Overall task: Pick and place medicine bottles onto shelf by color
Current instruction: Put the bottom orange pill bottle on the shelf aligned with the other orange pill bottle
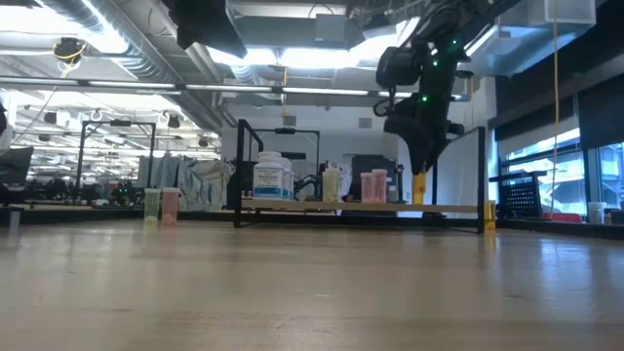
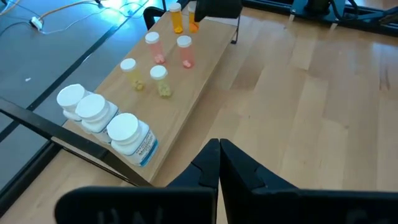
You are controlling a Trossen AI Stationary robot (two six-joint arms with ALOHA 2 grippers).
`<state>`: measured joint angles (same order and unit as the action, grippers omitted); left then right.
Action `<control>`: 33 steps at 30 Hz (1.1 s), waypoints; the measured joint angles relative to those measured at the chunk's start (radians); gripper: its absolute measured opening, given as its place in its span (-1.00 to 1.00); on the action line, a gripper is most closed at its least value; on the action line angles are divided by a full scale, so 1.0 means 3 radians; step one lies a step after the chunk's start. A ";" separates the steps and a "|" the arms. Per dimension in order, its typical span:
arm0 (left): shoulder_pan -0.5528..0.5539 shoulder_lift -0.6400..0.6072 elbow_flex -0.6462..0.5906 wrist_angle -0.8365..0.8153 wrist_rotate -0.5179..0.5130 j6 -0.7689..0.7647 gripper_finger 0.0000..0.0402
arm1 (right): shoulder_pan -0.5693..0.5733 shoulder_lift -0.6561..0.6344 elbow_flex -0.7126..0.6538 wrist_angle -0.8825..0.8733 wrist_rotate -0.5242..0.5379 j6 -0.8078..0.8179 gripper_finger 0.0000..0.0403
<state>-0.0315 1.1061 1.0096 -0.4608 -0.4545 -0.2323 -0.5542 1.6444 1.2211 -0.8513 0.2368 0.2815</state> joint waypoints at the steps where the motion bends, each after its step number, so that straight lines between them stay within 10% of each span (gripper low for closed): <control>1: 0.0000 0.0000 0.0000 0.0001 0.0000 0.0001 -1.00 | 0.0003 0.0002 -0.0003 -0.0001 0.0034 0.0007 -0.40; 33: 0.0000 0.0000 0.0000 0.0001 -0.0001 0.0000 -1.00 | 0.0249 0.0011 0.0197 -0.0121 -0.0107 -0.0959 -0.39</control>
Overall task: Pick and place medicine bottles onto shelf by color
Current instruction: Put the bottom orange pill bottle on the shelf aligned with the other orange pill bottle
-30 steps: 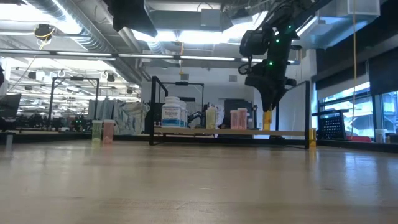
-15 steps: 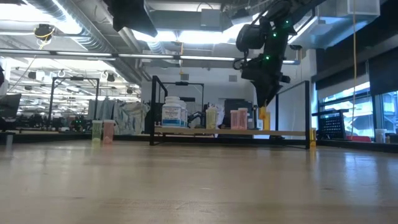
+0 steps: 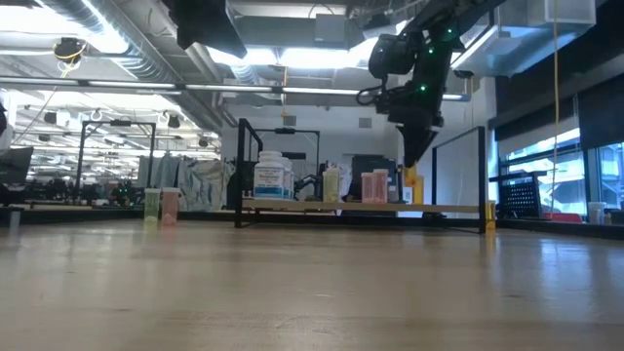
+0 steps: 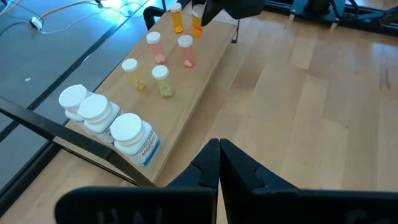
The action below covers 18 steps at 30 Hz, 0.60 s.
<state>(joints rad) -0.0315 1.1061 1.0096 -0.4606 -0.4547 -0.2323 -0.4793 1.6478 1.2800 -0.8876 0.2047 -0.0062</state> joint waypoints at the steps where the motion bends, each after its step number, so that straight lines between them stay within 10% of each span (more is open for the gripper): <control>1: 0.0000 0.0000 0.0000 0.0000 0.0001 0.0001 -1.00 | 0.0000 0.0000 0.0000 0.0007 -0.0022 -0.0056 -0.39; 18: 0.0001 0.0000 0.0000 0.0000 0.0000 0.0000 -1.00 | -0.0217 -0.0006 -0.0084 0.0116 -0.0390 -0.0952 -0.39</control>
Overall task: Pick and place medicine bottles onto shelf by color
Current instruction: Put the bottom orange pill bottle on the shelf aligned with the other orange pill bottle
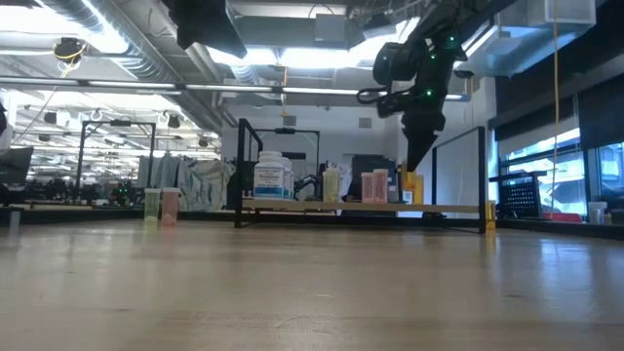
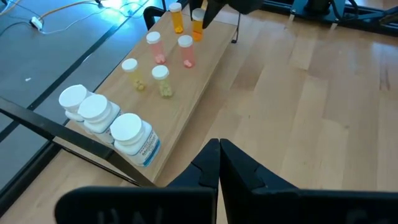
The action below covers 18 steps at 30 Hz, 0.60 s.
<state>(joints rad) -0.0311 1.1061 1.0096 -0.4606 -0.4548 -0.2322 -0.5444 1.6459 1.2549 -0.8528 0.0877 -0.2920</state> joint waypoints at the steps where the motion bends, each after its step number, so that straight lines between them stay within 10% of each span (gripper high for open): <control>1: 0.0000 0.0000 0.0000 0.0000 0.0000 0.0000 -1.00 | -0.0033 0.0000 0.0000 0.0004 -0.0029 -0.0015 -0.39; 18: 0.0000 0.0000 0.0000 0.0000 0.0001 0.0000 -1.00 | -0.0377 0.0000 -0.0001 -0.0027 -0.0302 -0.0702 -0.39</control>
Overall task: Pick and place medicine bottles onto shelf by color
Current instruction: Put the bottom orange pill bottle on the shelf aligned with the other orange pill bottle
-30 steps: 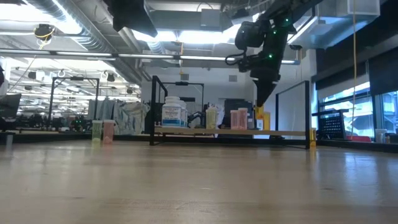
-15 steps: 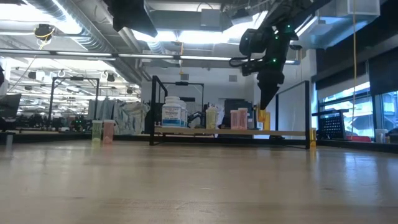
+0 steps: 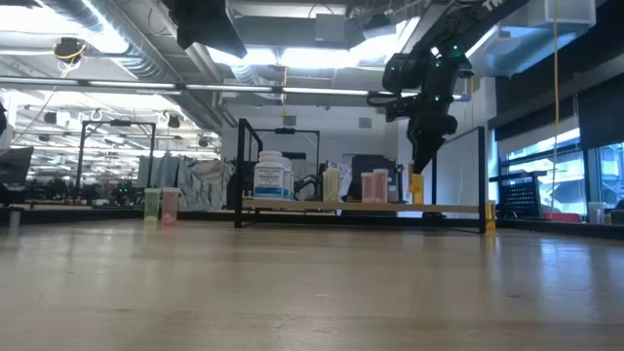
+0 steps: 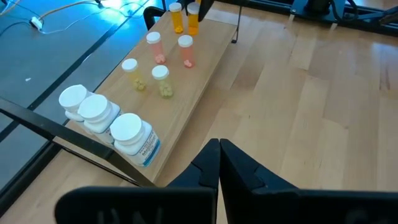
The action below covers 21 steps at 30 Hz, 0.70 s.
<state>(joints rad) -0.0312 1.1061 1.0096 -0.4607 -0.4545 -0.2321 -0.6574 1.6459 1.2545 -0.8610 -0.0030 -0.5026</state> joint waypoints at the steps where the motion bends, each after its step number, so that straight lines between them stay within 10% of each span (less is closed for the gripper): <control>1: 0.0000 0.0000 0.0000 0.0000 -0.0001 -0.0001 -1.00 | -0.0009 0.0000 -0.0003 -0.0019 -0.0001 0.0000 -0.39; 21: -0.0001 0.0000 0.0000 0.0000 0.0000 0.0000 -1.00 | -0.0066 0.0000 -0.0224 0.0104 -0.0086 -0.0013 -0.39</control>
<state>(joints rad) -0.0315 1.1061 1.0096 -0.4606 -0.4546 -0.2322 -0.6773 1.6459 1.1873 -0.8297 -0.0287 -0.5065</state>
